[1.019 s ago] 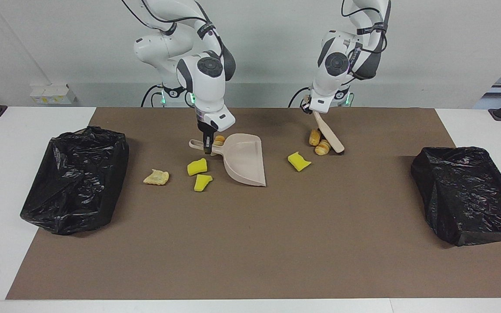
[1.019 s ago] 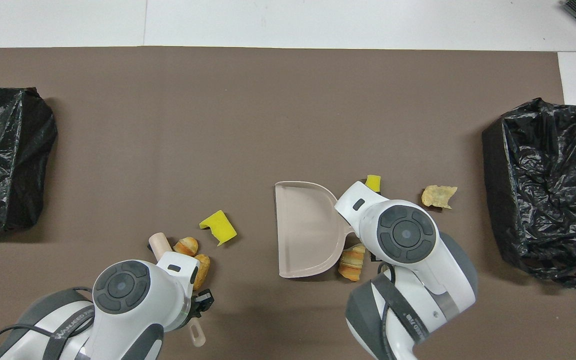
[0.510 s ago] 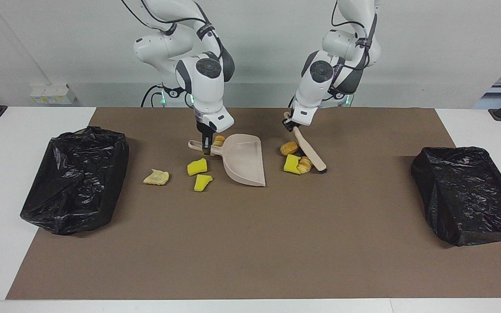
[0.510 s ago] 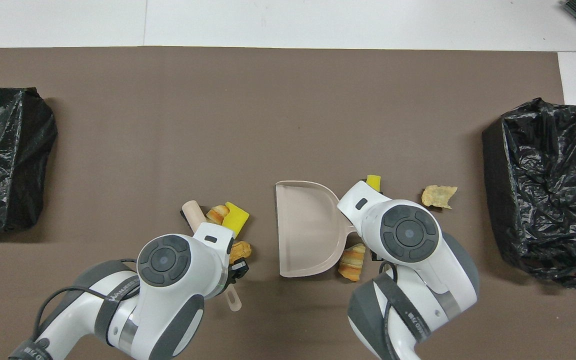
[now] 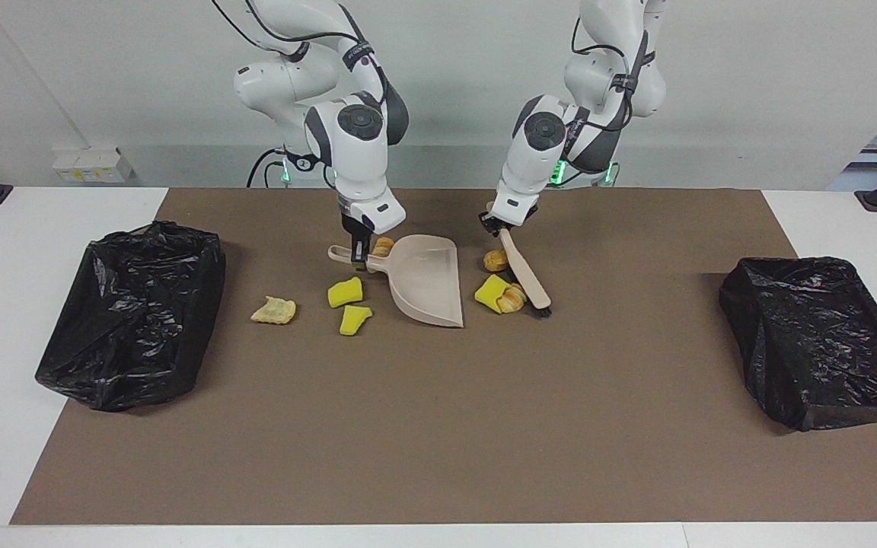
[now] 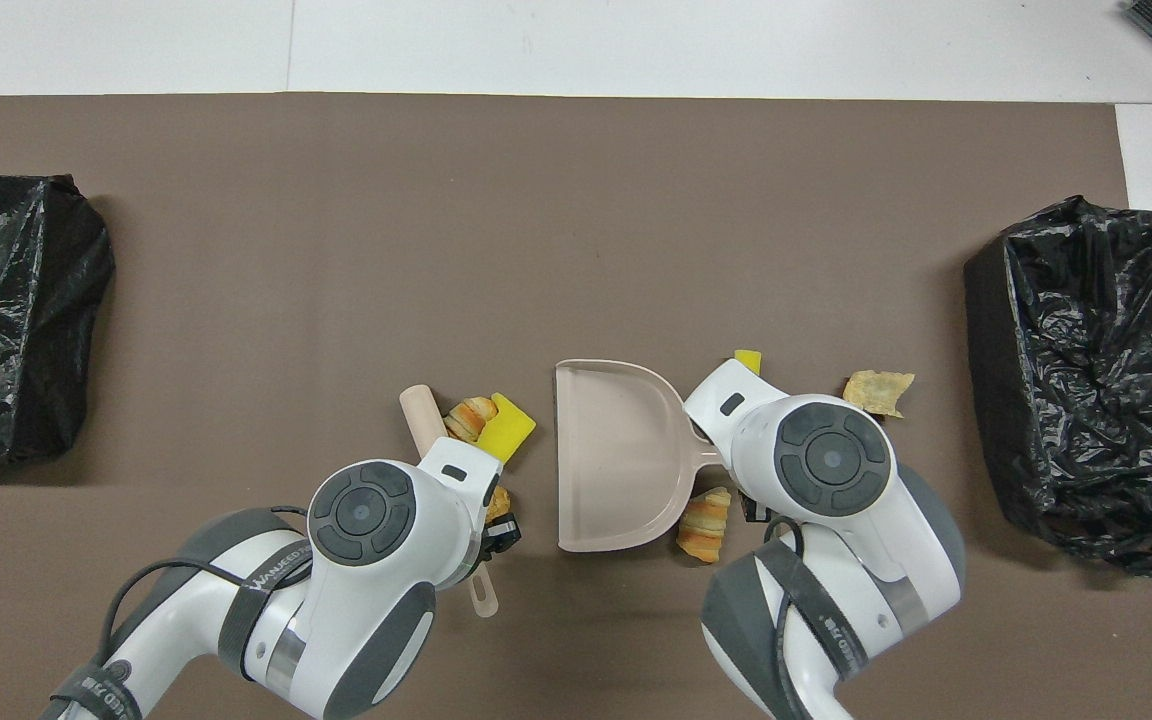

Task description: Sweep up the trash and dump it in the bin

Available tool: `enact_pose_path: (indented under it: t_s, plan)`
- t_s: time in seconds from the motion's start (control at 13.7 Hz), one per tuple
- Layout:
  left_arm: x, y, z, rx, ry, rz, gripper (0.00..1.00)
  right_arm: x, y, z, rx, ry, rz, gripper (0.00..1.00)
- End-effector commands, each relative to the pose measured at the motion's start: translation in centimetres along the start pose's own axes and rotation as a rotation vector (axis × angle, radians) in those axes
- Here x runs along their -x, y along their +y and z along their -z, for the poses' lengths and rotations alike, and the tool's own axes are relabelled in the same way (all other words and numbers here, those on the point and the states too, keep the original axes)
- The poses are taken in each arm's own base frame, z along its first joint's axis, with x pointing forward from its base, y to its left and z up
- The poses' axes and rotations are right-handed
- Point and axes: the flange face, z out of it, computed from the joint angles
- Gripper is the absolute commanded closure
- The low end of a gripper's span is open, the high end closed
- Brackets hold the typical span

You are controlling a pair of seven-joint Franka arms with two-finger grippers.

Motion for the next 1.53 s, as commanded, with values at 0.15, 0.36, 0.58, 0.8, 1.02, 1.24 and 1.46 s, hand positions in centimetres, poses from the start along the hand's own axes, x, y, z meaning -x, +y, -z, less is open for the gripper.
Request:
enact_pose_path:
  t_s: [0.15, 0.36, 0.58, 0.8, 1.02, 1.24, 1.46]
  plan:
    - [0.2, 1.1, 0.0, 0.022, -0.001, -0.067, 1.00, 0.6, -0.5, 0.1, 0.001, 0.014, -0.039, 1.00]
    - [2.3, 3.1, 0.0, 0.059, 0.031, -0.157, 1.00, 0.6, -0.6, 0.1, -0.009, 0.008, -0.064, 1.00]
    - [5.4, 5.8, 0.4, 0.096, 0.063, -0.248, 1.00, 0.6, -0.6, 0.1, -0.010, 0.009, -0.068, 1.00]
    - [8.8, 9.7, 1.6, 0.157, 0.034, -0.336, 1.00, 0.5, -0.6, 0.2, -0.010, 0.009, -0.088, 1.00]
    - [12.4, 10.7, 2.6, 0.139, -0.001, -0.388, 1.00, 0.5, -0.6, 0.2, -0.010, 0.009, -0.088, 1.00]
    - [13.8, 7.6, 5.6, 0.043, -0.105, -0.386, 1.00, 0.5, -0.6, 0.2, -0.010, 0.009, -0.092, 1.00]
    - [11.8, 3.6, 6.3, -0.120, -0.168, -0.069, 1.00, 0.5, -0.6, 0.2, -0.010, 0.009, -0.096, 1.00]
